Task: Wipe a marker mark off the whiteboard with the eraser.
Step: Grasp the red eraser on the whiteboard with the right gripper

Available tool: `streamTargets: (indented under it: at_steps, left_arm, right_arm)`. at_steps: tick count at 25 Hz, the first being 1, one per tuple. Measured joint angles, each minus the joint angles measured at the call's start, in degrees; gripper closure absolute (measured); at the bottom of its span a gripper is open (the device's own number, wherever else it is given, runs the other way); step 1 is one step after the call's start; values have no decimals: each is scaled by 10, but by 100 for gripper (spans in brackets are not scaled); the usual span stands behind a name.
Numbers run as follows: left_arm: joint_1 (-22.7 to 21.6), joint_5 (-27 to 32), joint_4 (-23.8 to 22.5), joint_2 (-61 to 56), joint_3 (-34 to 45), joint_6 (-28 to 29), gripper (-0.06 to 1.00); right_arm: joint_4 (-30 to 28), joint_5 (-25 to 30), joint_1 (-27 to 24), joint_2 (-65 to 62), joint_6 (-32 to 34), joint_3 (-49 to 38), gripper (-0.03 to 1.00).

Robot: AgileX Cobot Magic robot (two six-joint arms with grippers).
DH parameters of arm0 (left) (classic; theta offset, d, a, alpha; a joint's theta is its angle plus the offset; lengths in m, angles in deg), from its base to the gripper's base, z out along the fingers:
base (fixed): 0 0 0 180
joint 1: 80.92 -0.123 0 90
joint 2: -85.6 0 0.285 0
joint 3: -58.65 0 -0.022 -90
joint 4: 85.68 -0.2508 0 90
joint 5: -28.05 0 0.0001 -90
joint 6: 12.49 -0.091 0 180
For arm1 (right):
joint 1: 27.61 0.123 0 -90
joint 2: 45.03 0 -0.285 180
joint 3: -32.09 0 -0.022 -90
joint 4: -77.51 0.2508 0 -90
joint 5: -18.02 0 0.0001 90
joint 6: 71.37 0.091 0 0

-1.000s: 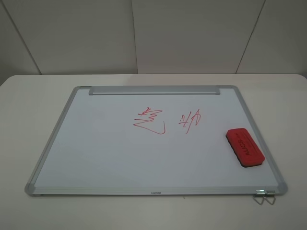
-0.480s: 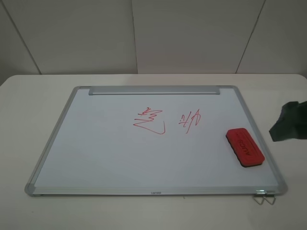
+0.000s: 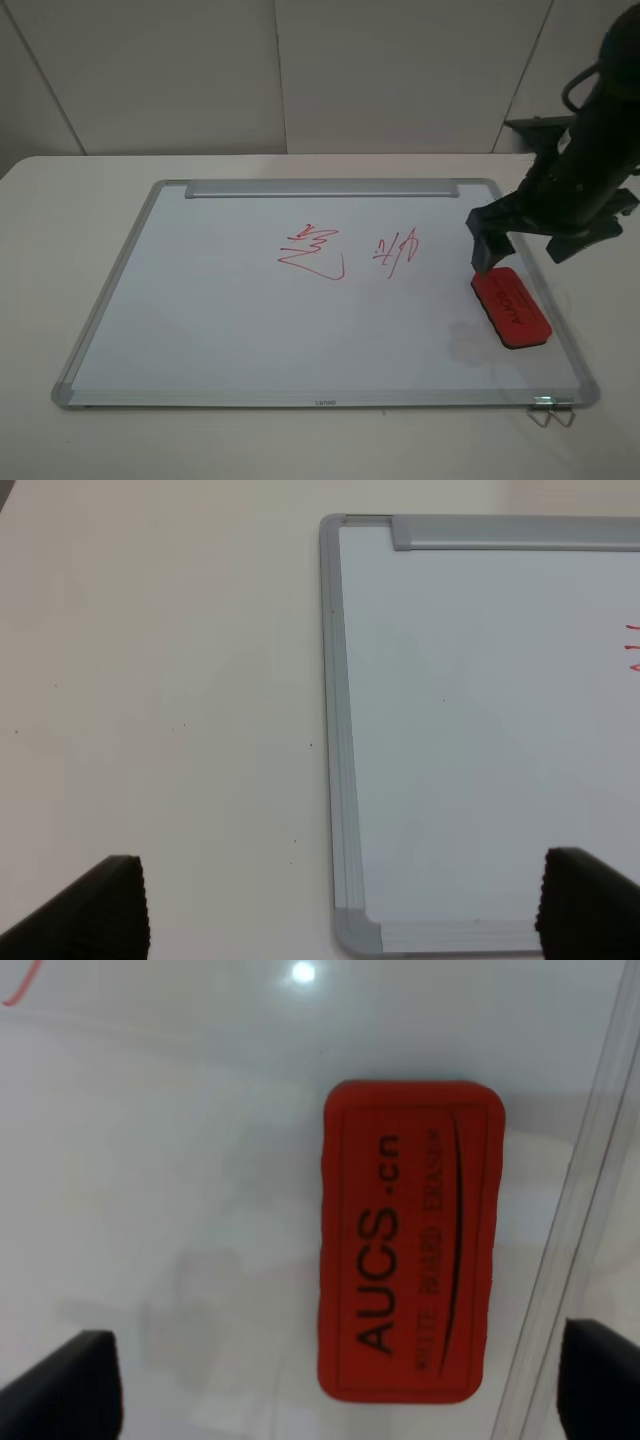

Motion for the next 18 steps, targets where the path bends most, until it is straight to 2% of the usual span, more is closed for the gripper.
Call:
streamTargets:
  at_steps: [5, 11, 18]
  left_arm:
    - [0, 0, 0, 0, 0, 0, 17]
    - [0, 0, 0, 0, 0, 0, 17]
    - [0, 0, 0, 0, 0, 0, 17]
  right_arm:
    - [-14, -39, -1, 42, -6, 0, 18]
    - [-13, -47, -17, 75, -19, 0, 18]
    - [-14, -90, -37, 79, -21, -33, 18]
